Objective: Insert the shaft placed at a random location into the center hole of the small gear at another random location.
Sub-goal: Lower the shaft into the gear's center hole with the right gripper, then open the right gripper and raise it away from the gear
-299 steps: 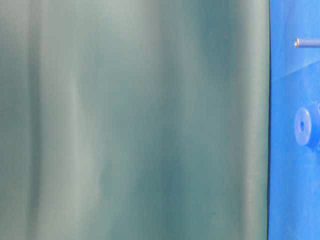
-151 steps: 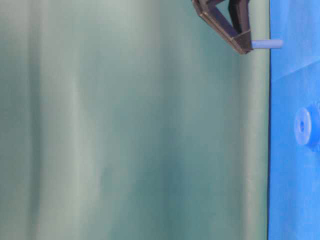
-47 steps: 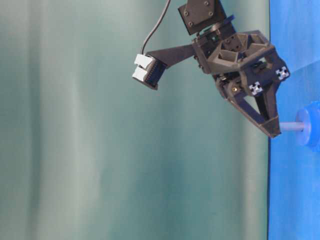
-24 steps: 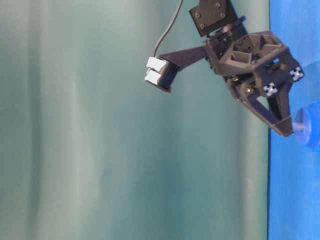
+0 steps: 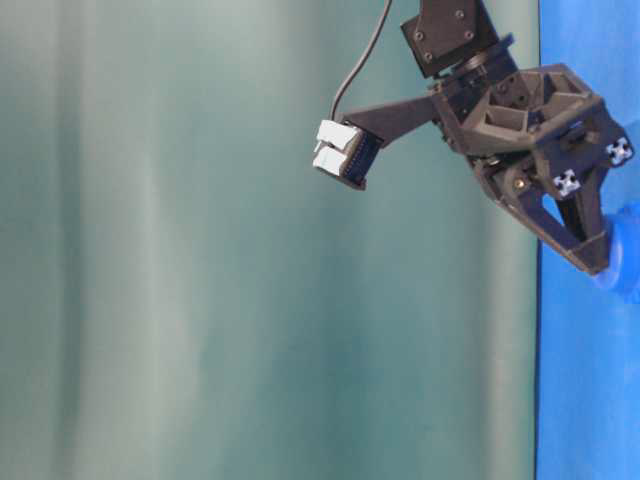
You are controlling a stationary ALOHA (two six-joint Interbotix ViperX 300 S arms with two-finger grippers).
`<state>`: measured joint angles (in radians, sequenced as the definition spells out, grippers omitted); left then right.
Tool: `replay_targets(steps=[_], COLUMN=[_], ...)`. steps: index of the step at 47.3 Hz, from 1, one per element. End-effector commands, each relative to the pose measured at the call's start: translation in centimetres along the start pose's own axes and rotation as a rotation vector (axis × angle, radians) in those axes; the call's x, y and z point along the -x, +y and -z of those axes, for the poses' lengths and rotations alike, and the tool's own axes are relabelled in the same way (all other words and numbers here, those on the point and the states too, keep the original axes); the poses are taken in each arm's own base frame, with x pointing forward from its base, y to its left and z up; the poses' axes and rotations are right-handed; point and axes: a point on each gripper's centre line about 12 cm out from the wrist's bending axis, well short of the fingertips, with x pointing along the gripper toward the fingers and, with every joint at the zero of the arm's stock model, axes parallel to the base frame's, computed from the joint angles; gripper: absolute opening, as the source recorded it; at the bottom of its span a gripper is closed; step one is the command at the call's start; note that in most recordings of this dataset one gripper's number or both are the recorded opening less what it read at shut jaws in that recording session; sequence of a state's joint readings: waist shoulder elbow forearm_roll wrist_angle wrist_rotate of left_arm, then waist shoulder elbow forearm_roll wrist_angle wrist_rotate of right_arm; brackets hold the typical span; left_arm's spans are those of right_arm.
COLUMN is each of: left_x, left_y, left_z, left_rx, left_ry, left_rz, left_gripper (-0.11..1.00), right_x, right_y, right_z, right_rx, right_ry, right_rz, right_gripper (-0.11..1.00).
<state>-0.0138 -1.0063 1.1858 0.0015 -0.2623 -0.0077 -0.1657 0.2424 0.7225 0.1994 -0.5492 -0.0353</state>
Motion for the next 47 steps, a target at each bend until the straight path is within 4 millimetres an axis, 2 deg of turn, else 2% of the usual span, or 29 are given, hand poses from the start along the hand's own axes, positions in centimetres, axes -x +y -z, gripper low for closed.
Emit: replay_targets(steps=[1, 17, 20, 24, 31, 34, 47], left_x=[-0.1, -0.1, -0.1, -0.1, -0.1, -0.1, -0.1], left_y=[0.0, 0.0, 0.0, 0.0, 0.0, 0.0, 0.0], left_z=[-0.4, -0.2, -0.2, -0.2, -0.2, -0.2, -0.3], left_rx=[-0.001, -0.001, 0.000, -0.001, -0.001, -0.001, 0.000], left_ry=[-0.008, 0.000, 0.000, 0.000, 0.000, 0.000, -0.002], left_rz=[0.002, 0.002, 0.002, 0.002, 0.002, 0.002, 0.002], left_gripper=[0.00, 0.00, 0.00, 0.00, 0.00, 0.00, 0.00], right_x=[0.0, 0.0, 0.0, 0.0, 0.0, 0.0, 0.4], right_y=[0.3, 0.3, 0.3, 0.3, 0.3, 0.3, 0.4], right_z=[-1.3, -1.2, -1.3, -1.2, -1.3, -1.2, -2.3], right_rx=[0.000, 0.003, 0.002, 0.002, 0.001, 0.002, -0.002], right_ry=[-0.042, -0.038, -0.038, -0.036, -0.038, -0.036, -0.062], right_rz=[-0.006, -0.007, -0.007, -0.007, -0.006, -0.007, -0.010], right_gripper=[0.02, 0.03, 0.07, 0.21, 0.63, 0.75, 0.69])
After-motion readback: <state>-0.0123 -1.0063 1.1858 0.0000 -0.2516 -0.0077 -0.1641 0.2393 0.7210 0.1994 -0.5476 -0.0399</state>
